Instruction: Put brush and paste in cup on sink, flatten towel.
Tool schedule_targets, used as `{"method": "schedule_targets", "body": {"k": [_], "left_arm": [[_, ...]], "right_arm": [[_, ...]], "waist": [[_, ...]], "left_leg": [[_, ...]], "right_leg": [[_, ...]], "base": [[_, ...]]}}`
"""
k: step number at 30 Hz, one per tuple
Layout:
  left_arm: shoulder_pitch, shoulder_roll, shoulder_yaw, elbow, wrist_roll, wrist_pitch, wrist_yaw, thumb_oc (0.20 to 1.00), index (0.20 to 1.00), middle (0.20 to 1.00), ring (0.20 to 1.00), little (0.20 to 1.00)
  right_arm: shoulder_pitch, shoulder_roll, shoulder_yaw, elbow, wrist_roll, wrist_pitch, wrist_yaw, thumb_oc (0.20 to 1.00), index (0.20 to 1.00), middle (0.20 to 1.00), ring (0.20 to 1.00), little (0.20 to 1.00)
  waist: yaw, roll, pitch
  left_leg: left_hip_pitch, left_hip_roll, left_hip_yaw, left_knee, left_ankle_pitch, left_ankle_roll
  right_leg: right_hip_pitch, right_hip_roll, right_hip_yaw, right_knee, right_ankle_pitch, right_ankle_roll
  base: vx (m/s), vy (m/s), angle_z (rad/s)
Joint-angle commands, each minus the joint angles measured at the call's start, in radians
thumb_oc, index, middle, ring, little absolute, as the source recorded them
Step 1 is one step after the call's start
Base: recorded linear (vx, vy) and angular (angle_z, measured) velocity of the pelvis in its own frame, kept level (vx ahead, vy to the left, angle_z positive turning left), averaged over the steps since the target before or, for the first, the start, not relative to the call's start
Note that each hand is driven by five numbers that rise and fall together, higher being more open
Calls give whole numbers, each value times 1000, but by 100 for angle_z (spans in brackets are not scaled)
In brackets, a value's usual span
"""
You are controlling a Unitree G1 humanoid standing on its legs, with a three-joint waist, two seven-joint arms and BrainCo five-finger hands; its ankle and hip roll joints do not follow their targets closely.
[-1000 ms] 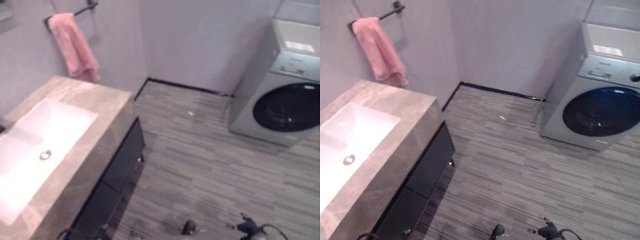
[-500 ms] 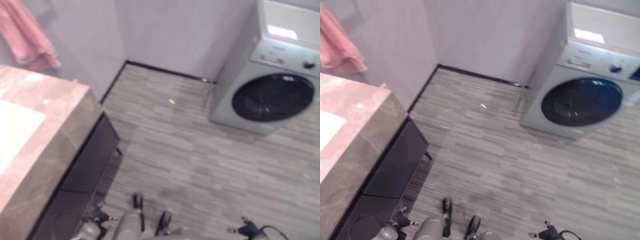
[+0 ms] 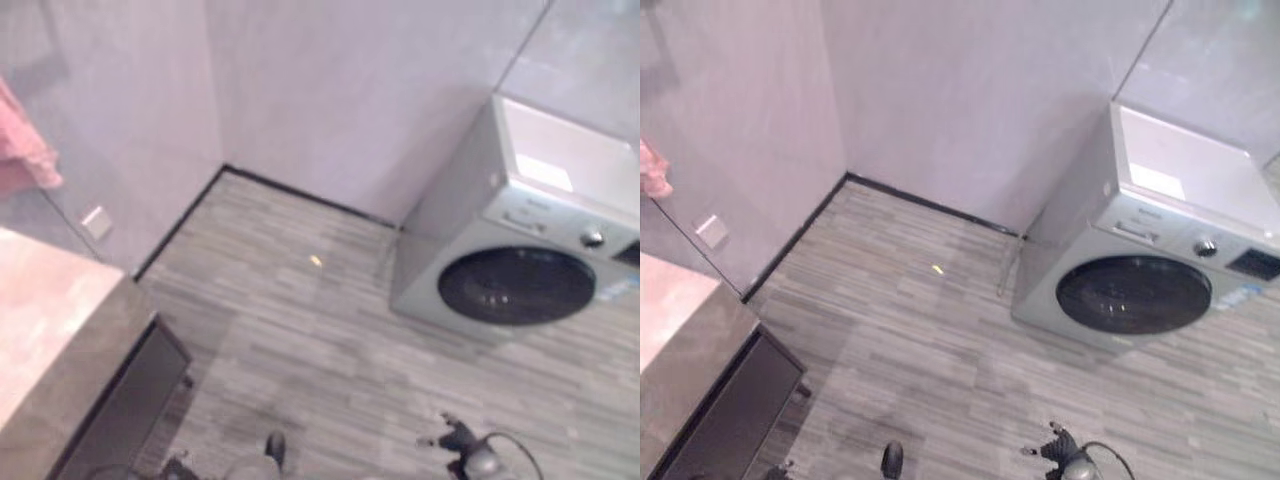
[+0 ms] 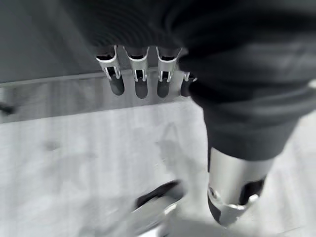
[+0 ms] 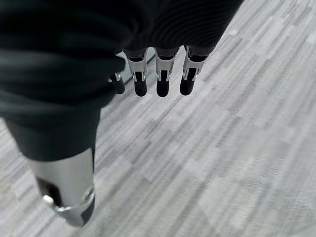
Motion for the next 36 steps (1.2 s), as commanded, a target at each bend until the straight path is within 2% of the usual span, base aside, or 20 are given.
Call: {"method": "schedule_targets", "body": {"k": [1,2,3,5,7,9,12,14,17,20,23,24,25,26,28,30,31,33,34,36], "left_arm": [[-2,50,35,-11,-1,6,15,1000,1000,1000,1000,1000],[-21,52,26,-16,-5,6,21,1000,1000,1000,1000,1000],[-27,53,23,-16,-5,4,19,1000,1000,1000,1000,1000],[-42,57,19,-14,-2,0,20,1000,1000,1000,1000,1000],[-58,59,18,-9,-2,-4,19,1000,1000,1000,1000,1000],[-56,53,28,7,-12,-7,16,1000,1000,1000,1000,1000],[-54,48,28,28,-18,-3,18,1000,1000,1000,1000,1000],[-38,48,42,35,-34,0,11,1000,1000,1000,1000,1000],[-30,51,50,32,-43,3,3,1000,1000,1000,1000,1000],[-46,63,46,25,-43,4,6,1000,1000,1000,1000,1000],[-41,54,51,22,-46,0,4,1000,1000,1000,1000,1000],[-33,49,52,23,-43,-3,1,1000,1000,1000,1000,1000],[-33,49,51,23,-43,-3,2,1000,1000,1000,1000,1000],[-16,36,48,26,-27,-5,-4,1000,1000,1000,1000,1000],[0,28,57,38,-33,-10,-10,1000,1000,1000,1000,1000],[1,28,63,45,-32,-12,-13,1000,1000,1000,1000,1000],[17,27,78,50,-27,-6,-21,1000,1000,1000,1000,1000],[27,30,83,51,-26,-5,-19,1000,1000,1000,1000,1000],[37,31,98,50,-33,-5,-14,1000,1000,1000,1000,1000],[39,39,101,42,-47,-9,-15,1000,1000,1000,1000,1000]], "right_arm": [[-45,-22,-5,-21,-9,-13,-5,1000,1000,1000,1000,1000],[-44,-15,3,-18,-6,-13,-2,1000,1000,1000,1000,1000],[-44,-14,5,-15,-6,-12,-2,1000,1000,1000,1000,1000],[-44,-8,10,-19,-2,-11,-7,1000,1000,1000,1000,1000],[-40,-5,11,-20,2,-8,-8,1000,1000,1000,1000,1000],[-36,-1,12,-11,-8,-3,-2,1000,1000,1000,1000,1000],[-19,-4,11,21,-6,-8,8,1000,1000,1000,1000,1000],[-7,-10,13,21,-6,-10,15,1000,1000,1000,1000,1000],[-10,-31,23,3,-1,-19,11,1000,1000,1000,1000,1000],[-39,-61,19,-50,31,-28,2,1000,1000,1000,1000,1000],[-61,-79,19,-70,22,-28,2,1000,1000,1000,1000,1000],[-61,-86,17,-80,20,-30,2,1000,1000,1000,1000,1000],[-61,-86,16,-81,20,-30,3,1000,1000,1000,1000,1000],[-59,-89,20,-83,11,-33,-2,1000,1000,1000,1000,1000],[-59,-83,35,-109,-8,-41,0,1000,1000,1000,1000,1000],[-62,-80,38,-106,-11,-41,1,1000,1000,1000,1000,1000],[-69,-70,44,-115,-20,-39,6,1000,1000,1000,1000,1000],[-71,-57,50,-110,-23,-38,7,1000,1000,1000,1000,1000],[-75,-37,59,-107,-34,-40,10,1000,1000,1000,1000,1000],[-68,-24,54,-112,-36,-40,18,1000,1000,1000,1000,1000]], "waist": [[24,28,42],[34,51,37],[36,58,38],[30,59,35],[19,59,33],[10,55,26],[-17,32,2],[-16,30,-12],[-11,19,13],[-4,9,52],[7,4,52],[8,5,45],[7,3,45],[18,16,28],[28,22,18],[26,25,15],[28,24,6],[37,18,-1],[48,0,-9],[50,-12,2]], "left_leg": [[-25,14,-23,44,-79,-24],[22,43,-41,27,-93,-42],[31,56,-48,26,-95,-53],[35,73,-65,36,-97,-74],[46,88,-99,53,-111,-90],[69,106,-123,75,-122,-105],[99,144,-176,121,-134,-128],[90,164,-192,212,-132,-144],[-25,206,-158,449,-42,-158],[-131,227,-75,563,-64,-153],[-196,118,-55,426,-130,-140],[-190,111,-32,324,-157,-141],[-189,108,-32,318,-152,-139],[-222,75,-22,125,-65,-150],[-245,59,-24,-31,35,-179],[-249,60,17,-47,50,-186],[-240,69,98,-15,55,-181],[-222,67,100,-8,40,-164],[-224,50,72,70,-8,-133],[-197,36,66,120,-64,-96]], "right_leg": [[66,38,-27,-361,265,-9],[67,34,-77,-522,186,-26],[70,39,-87,-614,177,-32],[67,63,-40,-821,203,-43],[49,66,56,-944,262,-25],[32,68,96,-973,300,-6],[47,123,149,-923,251,-39],[73,146,115,-918,211,-59],[129,179,63,-936,174,-104],[168,200,24,-961,150,-122],[164,180,19,-986,153,-112],[174,179,15,-991,141,-100],[173,176,14,-991,142,-99],[199,185,-6,-1013,138,-98],[228,204,-15,-1025,118,-101],[242,208,-21,-1022,110,-102],[268,210,-24,-1002,89,-99],[274,203,-25,-974,68,-97],[276,163,-24,-862,61,-82],[233,113,-19,-658,139,-35]], "base": [[364,98,18],[358,28,16],[494,-1,20],[306,-75,33],[377,-92,37],[480,-155,83],[523,-263,85],[510,-271,75],[341,-307,28],[214,-210,41],[227,18,-4],[201,30,-9],[323,73,3],[327,92,23],[410,98,39],[352,99,11],[492,160,-18],[493,193,-21],[495,271,-39],[500,348,-40]]}}
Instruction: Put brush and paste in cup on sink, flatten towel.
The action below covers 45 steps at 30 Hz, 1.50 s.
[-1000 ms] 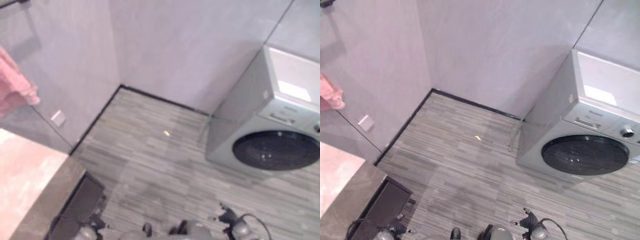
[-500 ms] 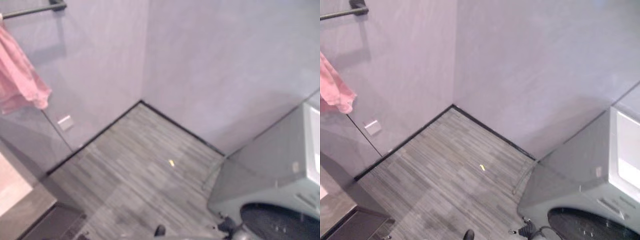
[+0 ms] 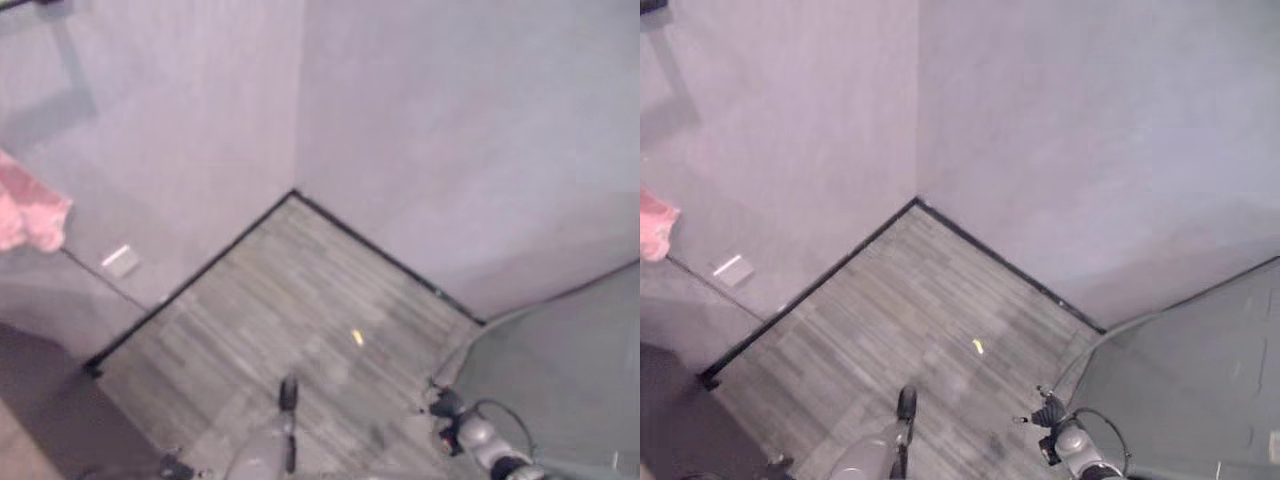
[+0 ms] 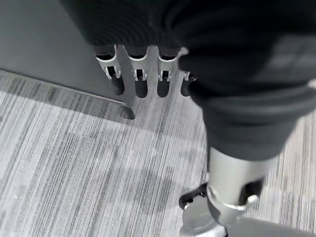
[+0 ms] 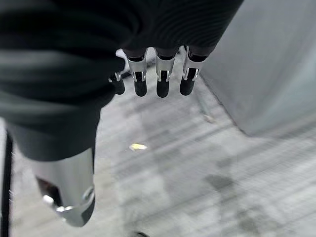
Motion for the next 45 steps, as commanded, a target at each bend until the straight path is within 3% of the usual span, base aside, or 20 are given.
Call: {"method": "schedule_targets", "body": {"k": [1,3,6,7,8,10,12,14,17,20,27,30,33,34,35,36,38,39,40,45], "left_arm": [[-3,23,-22,-11,-11,-11,9,1000,1000,1000,1000,1000],[-15,30,-30,-29,-23,-9,16,1000,1000,1000,1000,1000],[-27,34,-53,-51,-22,-10,19,1000,1000,1000,1000,1000],[-50,41,-75,-64,-13,-11,30,1000,1000,1000,1000,1000],[-57,45,-85,-66,-6,-11,33,1000,1000,1000,1000,1000],[-69,43,-102,-74,2,-13,33,1000,1000,1000,1000,1000],[-89,35,-116,-65,5,-19,31,1000,1000,1000,1000,1000],[-97,29,-120,-59,8,-23,30,1000,1000,1000,1000,1000],[-112,17,-142,-32,14,-31,24,1000,1000,1000,1000,1000],[-113,14,-147,-22,18,-31,25,1000,1000,1000,1000,1000],[-111,31,-141,-22,-14,-30,35,1000,1000,1000,1000,1000],[-124,28,-153,-27,-8,-26,41,1000,1000,1000,1000,1000],[-139,16,-165,-47,5,-22,41,1000,1000,1000,1000,1000],[-139,16,-165,-47,5,-22,41,1000,1000,1000,1000,1000],[-160,4,-182,-68,21,-15,32,1000,1000,1000,1000,1000],[-169,1,-191,-73,31,-13,34,1000,1000,1000,1000,1000],[-173,-3,-196,-76,39,-10,34,1000,1000,1000,1000,1000],[-157,-10,-191,-72,37,-16,44,1000,1000,1000,1000,1000],[-153,-14,-191,-71,35,-16,44,1000,1000,1000,1000,1000],[-105,-19,-159,-44,24,-22,46,1000,1000,1000,1000,1000]], "right_arm": [[33,-16,-9,-33,-36,-11,3,1000,1000,1000,1000,1000],[35,-18,-3,-46,-52,-6,7,1000,1000,1000,1000,1000],[39,-14,-5,-51,-52,-4,2,1000,1000,1000,1000,1000],[42,-11,2,-59,-49,-6,3,1000,1000,1000,1000,1000],[42,-8,9,-60,-50,-7,6,1000,1000,1000,1000,1000],[36,-8,26,-54,-59,-7,7,1000,1000,1000,1000,1000],[30,-10,43,-57,-69,-6,6,1000,1000,1000,1000,1000],[27,-11,46,-51,-73,-6,7,1000,1000,1000,1000,1000],[27,-21,53,-43,-92,-2,12,1000,1000,1000,1000,1000],[34,-22,47,-31,-89,-4,12,1000,1000,1000,1000,1000],[26,-52,80,-32,-93,-22,9,1000,1000,1000,1000,1000],[25,-68,75,-60,-91,-25,2,1000,1000,1000,1000,1000],[28,-84,62,-56,-90,-19,-9,1000,1000,1000,1000,1000],[28,-84,62,-56,-90,-19,-9,1000,1000,1000,1000,1000],[35,-92,48,-41,-90,-9,-19,1000,1000,1000,1000,1000],[39,-90,39,-22,-86,-4,-24,1000,1000,1000,1000,1000],[45,-88,32,-5,-84,0,-24,1000,1000,1000,1000,1000],[41,-84,38,14,-88,4,-22,1000,1000,1000,1000,1000],[39,-82,41,22,-92,3,-21,1000,1000,1000,1000,1000],[45,-70,35,7,-98,-5,-20,1000,1000,1000,1000,1000]], "waist": [[34,-5,-16],[14,9,9],[-1,22,25],[-4,34,25],[-2,47,21],[9,60,13],[5,62,10],[5,64,10],[-14,50,4],[-24,35,-5],[-33,16,-28],[-61,17,-22],[-107,26,-16],[-106,25,-16],[-147,45,-27],[-162,56,-35],[-165,71,-44],[-143,89,-58],[-139,93,-60],[-138,117,-86]], "left_leg": [[58,-44,-83,91,-167,24],[102,-54,-117,83,-166,51],[130,-59,-145,103,-192,64],[163,-52,-180,82,-187,60],[181,-38,-188,75,-188,52],[187,-23,-217,83,-193,35],[198,-18,-266,105,-199,19],[201,-17,-288,116,-205,12],[216,-24,-415,132,-213,0],[227,-20,-470,121,-206,-13],[245,93,-578,-2,-100,-111],[223,130,-510,-40,-64,-123],[186,183,-204,-29,-66,-107],[186,183,-204,-30,-66,-107],[194,218,79,-16,-78,-124],[196,218,162,-20,-81,-130],[197,203,187,-42,-87,-133],[201,185,87,-90,-48,-146],[201,180,55,-96,-47,-146],[214,182,60,-96,-60,-145]], "right_leg": [[-109,-48,-2,217,250,74],[-189,-79,16,392,337,73],[-236,-77,36,470,325,70],[-287,-59,45,393,260,49],[-266,-83,-13,305,226,32],[-267,-83,-23,157,202,22],[-274,-62,83,-29,235,28],[-268,-65,106,-87,257,36],[-294,-53,242,-140,329,62],[-271,-41,223,-137,293,50],[-262,26,83,-104,171,-14],[-256,28,33,-99,152,-23],[-227,12,-16,-123,152,-13],[-227,12,-16,-123,153,-13],[-200,2,-73,-163,164,-3],[-191,-1,-94,-174,167,1],[-184,-1,-104,-177,168,5],[-176,2,-94,-181,167,-1],[-168,-3,-93,-181,167,-5],[-144,-16,-97,-187,171,-2]], "base": [[361,334,0],[315,293,37],[190,123,82],[273,113,67],[361,120,49],[262,11,36],[257,-44,65],[215,-53,75],[391,-188,99],[350,-260,177],[268,-348,71],[118,-242,79],[71,-92,70],[74,-42,78],[39,-28,41],[41,-27,40],[56,35,89],[99,61,57],[95,43,-8],[44,58,1]]}}
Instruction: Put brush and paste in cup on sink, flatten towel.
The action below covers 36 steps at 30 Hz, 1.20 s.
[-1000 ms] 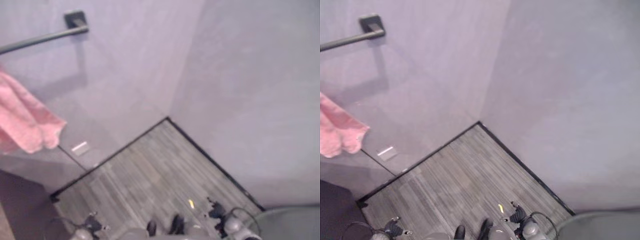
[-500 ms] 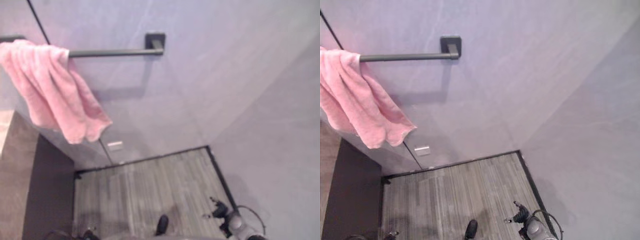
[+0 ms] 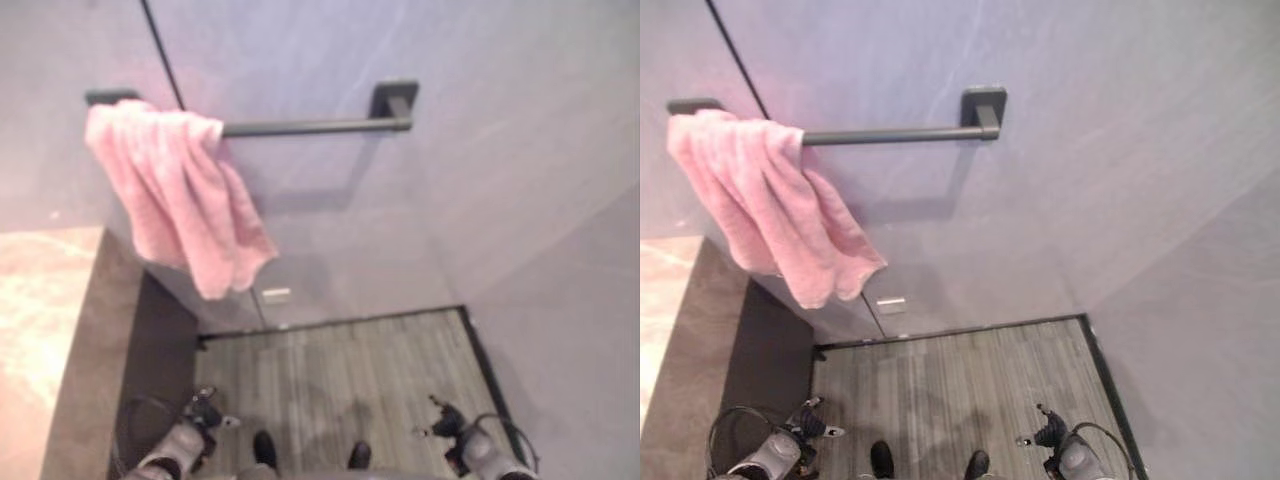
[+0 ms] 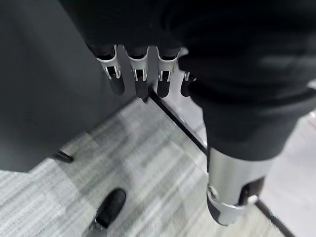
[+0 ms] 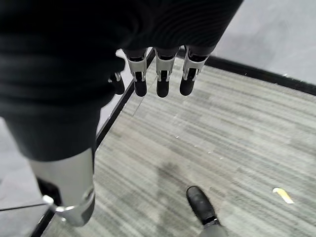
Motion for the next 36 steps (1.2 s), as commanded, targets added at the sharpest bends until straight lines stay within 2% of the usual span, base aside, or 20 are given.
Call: {"method": "schedule_targets", "body": {"k": [1,4,9,11,12,13,15,19,20,23,25,26,27,28,30,31,32,33,34,36], "left_arm": [[32,-2,40,64,7,-9,20,1000,1000,1000,1000,1000],[54,-8,44,66,12,-13,22,1000,1000,1000,1000,1000],[97,-7,56,-7,-24,-50,28,1000,1000,1000,1000,1000],[117,-1,54,-79,-40,-68,26,1000,1000,1000,1000,1000],[117,-1,54,-80,-40,-68,26,1000,1000,1000,1000,1000],[125,6,52,-119,-54,-74,23,1000,1000,1000,1000,1000],[111,4,42,-113,-53,-75,23,1000,1000,1000,1000,1000],[109,2,16,-135,-29,-79,23,1000,1000,1000,1000,1000],[115,5,20,-142,-25,-82,24,1000,1000,1000,1000,1000],[145,33,30,-223,-17,-85,23,1000,1000,1000,1000,1000],[174,68,31,-285,2,-89,23,1000,1000,1000,1000,1000],[184,99,18,-354,14,-88,12,1000,1000,1000,1000,1000],[185,99,18,-355,14,-87,12,1000,1000,1000,1000,1000],[197,119,15,-389,25,-90,5,1000,1000,1000,1000,1000],[219,140,10,-435,42,-97,-9,1000,1000,1000,1000,1000],[230,153,12,-466,48,-101,-15,1000,1000,1000,1000,1000],[262,182,22,-535,48,-110,-32,1000,1000,1000,1000,1000],[263,182,23,-537,48,-109,-33,1000,1000,1000,1000,1000],[273,211,24,-593,52,-113,-41,1000,1000,1000,1000,1000],[300,257,38,-678,63,-126,-66,1000,1000,1000,1000,1000]], "right_arm": [[-34,-25,-7,-5,-23,-14,-18,1000,1000,1000,1000,1000],[-30,-19,-4,-3,-21,-22,-16,1000,1000,1000,1000,1000],[-11,-17,5,-25,-1,-47,-10,1000,1000,1000,1000,1000],[-16,-26,12,-54,9,-57,-6,1000,1000,1000,1000,1000],[-16,-26,12,-54,9,-57,-6,1000,1000,1000,1000,1000],[-22,-33,16,-60,10,-58,-3,1000,1000,1000,1000,1000],[-42,-38,13,-35,8,-54,-9,1000,1000,1000,1000,1000],[-73,-38,9,-30,5,-51,-17,1000,1000,1000,1000,1000],[-93,-37,17,-42,4,-52,-12,1000,1000,1000,1000,1000],[-120,-18,-8,-38,29,-55,-14,1000,1000,1000,1000,1000],[-120,-17,-22,-87,49,-59,-15,1000,1000,1000,1000,1000],[-123,-22,-30,-100,58,-63,-13,1000,1000,1000,1000,1000],[-123,-22,-30,-100,58,-63,-13,1000,1000,1000,1000,1000],[-119,-30,-37,-140,63,-65,-13,1000,1000,1000,1000,1000],[-101,-43,-52,-193,74,-73,-13,1000,1000,1000,1000,1000],[-98,-44,-60,-193,80,-74,-13,1000,1000,1000,1000,1000],[-94,-45,-64,-216,86,-77,-7,1000,1000,1000,1000,1000],[-93,-45,-64,-217,86,-76,-7,1000,1000,1000,1000,1000],[-79,-54,-67,-247,80,-79,-5,1000,1000,1000,1000,1000],[-39,-70,-82,-310,65,-80,-3,1000,1000,1000,1000,1000]], "waist": [[22,-12,-6],[30,-9,-5],[51,-23,14],[70,-36,40],[70,-36,40],[82,-40,55],[84,-38,54],[110,-27,42],[117,-24,41],[140,-9,51],[134,-1,71],[114,13,104],[115,11,103],[105,20,117],[93,30,117],[97,36,113],[104,51,115],[103,52,114],[93,48,118],[97,32,115]], "left_leg": [[40,36,-61,0,-21,-23],[53,34,-64,0,-22,-21],[46,50,-96,9,33,-37],[-14,47,-140,134,5,-32],[-15,47,-140,135,5,-32],[-48,26,-172,163,-7,-27],[-88,-22,-196,123,-27,-9],[-118,-76,-232,105,-40,4],[-101,-82,-236,109,-64,15],[-47,-105,-246,151,-134,69],[-16,-131,-253,163,-157,113],[-5,-150,-265,179,-149,143],[-6,-152,-264,180,-149,143],[-3,-156,-277,188,-150,151],[14,-155,-288,178,-149,151],[23,-149,-289,167,-149,148],[39,-118,-290,156,-155,133],[37,-117,-290,156,-154,133],[35,-111,-300,165,-157,124],[42,-104,-307,179,-174,108]], "right_leg": [[-12,34,9,76,-44,28],[-1,34,14,68,-42,29],[7,60,25,35,-43,16],[12,61,36,27,-47,6],[11,62,36,27,-47,6],[26,57,24,13,-50,4],[31,42,-6,5,-42,15],[28,31,-11,29,-49,25],[29,23,-6,56,-62,27],[12,-39,10,260,-96,44],[-56,-90,66,452,-24,74],[-125,-104,119,600,34,69],[-128,-106,121,603,32,69],[-166,-97,156,654,30,66],[-188,-81,180,610,10,59],[-184,-92,157,560,7,60],[-162,-118,129,393,29,70],[-160,-116,127,386,33,69],[-154,-99,178,258,69,80],[-116,-90,174,189,55,101]], "base": [[51,90,-11],[22,15,-21],[19,-81,-2],[-27,-72,0],[-14,-16,-8],[5,44,-13],[21,106,4],[97,190,48],[175,344,-13],[172,371,-22],[87,384,-30],[26,294,-19],[-19,221,0],[42,95,41],[109,96,45],[196,0,24],[156,-22,9],[149,-99,-1],[118,-123,-6],[234,-218,10]]}}
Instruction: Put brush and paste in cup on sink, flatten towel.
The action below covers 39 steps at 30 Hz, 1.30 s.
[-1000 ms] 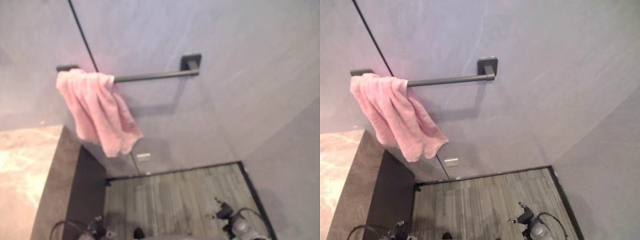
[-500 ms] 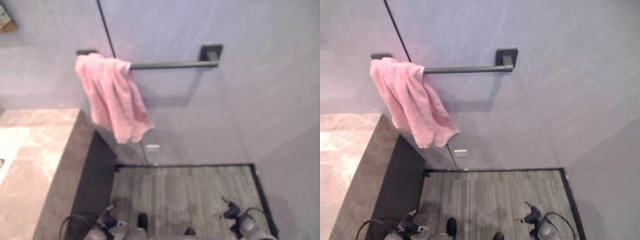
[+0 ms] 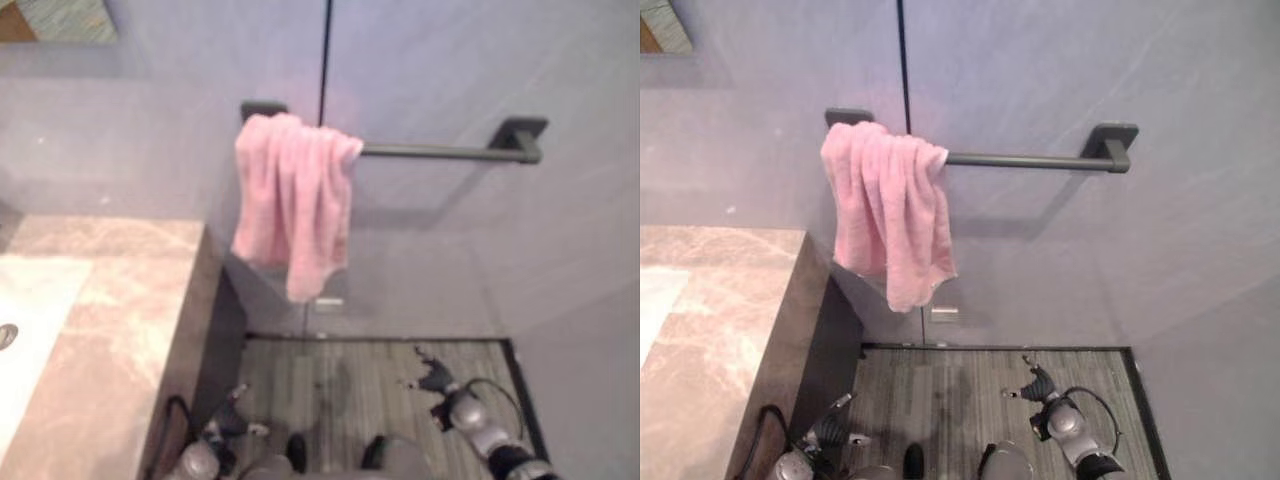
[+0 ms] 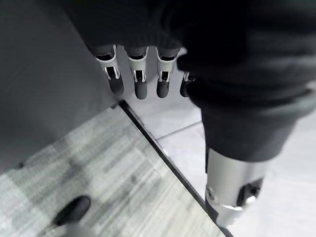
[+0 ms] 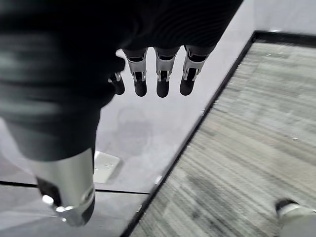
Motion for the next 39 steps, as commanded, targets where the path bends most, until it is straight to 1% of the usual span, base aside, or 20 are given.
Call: {"method": "schedule_targets", "body": {"k": [1,4,8,9,12,13,14,15,16,18,20,22,23,24,25,27,28,31,34,39], "left_arm": [[53,240,128,-153,40,-59,-50,1000,1000,1000,1000,1000],[106,270,163,-255,13,-72,-80,1000,1000,1000,1000,1000],[143,306,178,-346,-28,-88,-114,1000,1000,1000,1000,1000],[137,330,171,-435,-65,-94,-123,1000,1000,1000,1000,1000],[140,344,177,-521,-114,-94,-142,1000,1000,1000,1000,1000],[146,366,187,-563,-141,-97,-156,1000,1000,1000,1000,1000],[170,436,215,-677,-219,-97,-210,1000,1000,1000,1000,1000],[179,440,223,-687,-223,-92,-215,1000,1000,1000,1000,1000],[196,480,245,-743,-274,-95,-245,1000,1000,1000,1000,1000],[241,588,305,-849,-410,-92,-305,1000,1000,1000,1000,1000],[326,682,411,-935,-533,-91,-344,1000,1000,1000,1000,1000],[396,744,512,-983,-645,-92,-368,1000,1000,1000,1000,1000],[409,745,525,-989,-648,-91,-370,1000,1000,1000,1000,1000],[483,778,634,-1007,-760,-103,-390,1000,1000,1000,1000,1000],[531,772,705,-998,-845,-105,-409,1000,1000,1000,1000,1000],[554,764,733,-983,-892,-111,-423,1000,1000,1000,1000,1000],[559,751,794,-949,-975,-116,-431,1000,1000,1000,1000,1000],[550,742,839,-892,-1031,-125,-456,1000,1000,1000,1000,1000],[519,733,832,-852,-1032,-129,-448,1000,1000,1000,1000,1000],[333,687,730,-707,-1042,-143,-423,1000,1000,1000,1000,1000]], "right_arm": [[39,-69,-27,-88,25,-37,-3,1000,1000,1000,1000,1000],[43,-78,-42,-102,55,-44,8,1000,1000,1000,1000,1000],[47,-95,-43,-124,71,-53,20,1000,1000,1000,1000,1000],[35,-91,-55,-165,138,-61,16,1000,1000,1000,1000,1000],[38,-92,-67,-209,181,-61,26,1000,1000,1000,1000,1000],[44,-94,-72,-252,207,-59,39,1000,1000,1000,1000,1000],[56,-111,-72,-321,226,-60,61,1000,1000,1000,1000,1000],[59,-110,-71,-324,227,-58,62,1000,1000,1000,1000,1000],[63,-118,-68,-348,235,-62,75,1000,1000,1000,1000,1000],[73,-146,-56,-388,252,-65,101,1000,1000,1000,1000,1000],[80,-159,-30,-389,254,-72,119,1000,1000,1000,1000,1000],[78,-173,-9,-390,251,-76,128,1000,1000,1000,1000,1000],[77,-170,-6,-389,251,-76,128,1000,1000,1000,1000,1000],[86,-176,0,-391,259,-83,139,1000,1000,1000,1000,1000],[95,-174,4,-383,261,-89,142,1000,1000,1000,1000,1000],[104,-172,4,-388,260,-93,146,1000,1000,1000,1000,1000],[139,-178,-6,-407,253,-102,155,1000,1000,1000,1000,1000],[200,-185,-36,-418,238,-109,166,1000,1000,1000,1000,1000],[225,-188,-54,-424,225,-110,166,1000,1000,1000,1000,1000],[266,-185,-87,-447,205,-104,165,1000,1000,1000,1000,1000]], "waist": [[6,-9,-23],[7,-14,-41],[5,-22,-58],[2,-27,-68],[-4,-26,-73],[-7,-24,-75],[-10,-18,-78],[-11,-19,-80],[-13,-17,-81],[-14,-9,-85],[-17,-9,-92],[-7,-3,-97],[-10,-6,-98],[4,0,-99],[10,0,-100],[12,-2,-102],[21,0,-104],[28,1,-102],[26,1,-105],[10,-5,-108]], "left_leg": [[-39,34,-114,100,-74,-27],[-30,50,-123,79,-60,-42],[-21,71,-132,47,-38,-63],[-12,94,-138,14,-17,-80],[1,106,-141,-21,0,-87],[7,111,-139,-36,10,-90],[14,117,-138,-60,24,-97],[15,117,-138,-64,26,-97],[16,119,-139,-74,32,-100],[11,121,-145,-74,33,-106],[4,122,-152,-74,34,-111],[-4,120,-160,-74,33,-114],[-5,120,-160,-74,33,-114],[-9,119,-163,-74,34,-114],[-9,118,-164,-74,34,-115],[-14,115,-167,-74,36,-114],[-17,111,-171,-74,38,-113],[-17,102,-176,-74,34,-111],[-21,95,-182,-74,33,-108],[-23,77,-171,-74,21,-98]], "right_leg": [[145,63,6,-161,124,-9],[175,85,-13,-210,129,-15],[202,110,-21,-253,107,-27],[215,125,-27,-277,93,-38],[220,133,-31,-282,88,-44],[221,137,-34,-283,85,-45],[220,140,-36,-282,82,-47],[220,140,-37,-282,82,-48],[220,141,-38,-281,81,-48],[223,141,-43,-286,82,-46],[227,141,-54,-294,86,-45],[234,138,-67,-310,94,-41],[235,138,-67,-312,95,-41],[236,133,-75,-314,101,-34],[238,131,-77,-314,104,-30],[236,127,-80,-314,108,-27],[237,120,-87,-314,115,-20],[245,110,-97,-314,126,-9],[246,100,-108,-314,134,-3],[246,77,-108,-314,157,12]], "base": [[202,-208,31],[177,-193,25],[154,-172,-2],[117,-149,-4],[104,-116,-1],[96,-78,-5],[67,-49,-3],[54,-34,4],[30,-15,13],[39,-14,13],[31,-6,13],[16,11,11],[7,34,17],[7,46,21],[4,66,16],[3,55,2],[10,77,7],[10,89,10],[12,98,7],[12,111,4]]}}
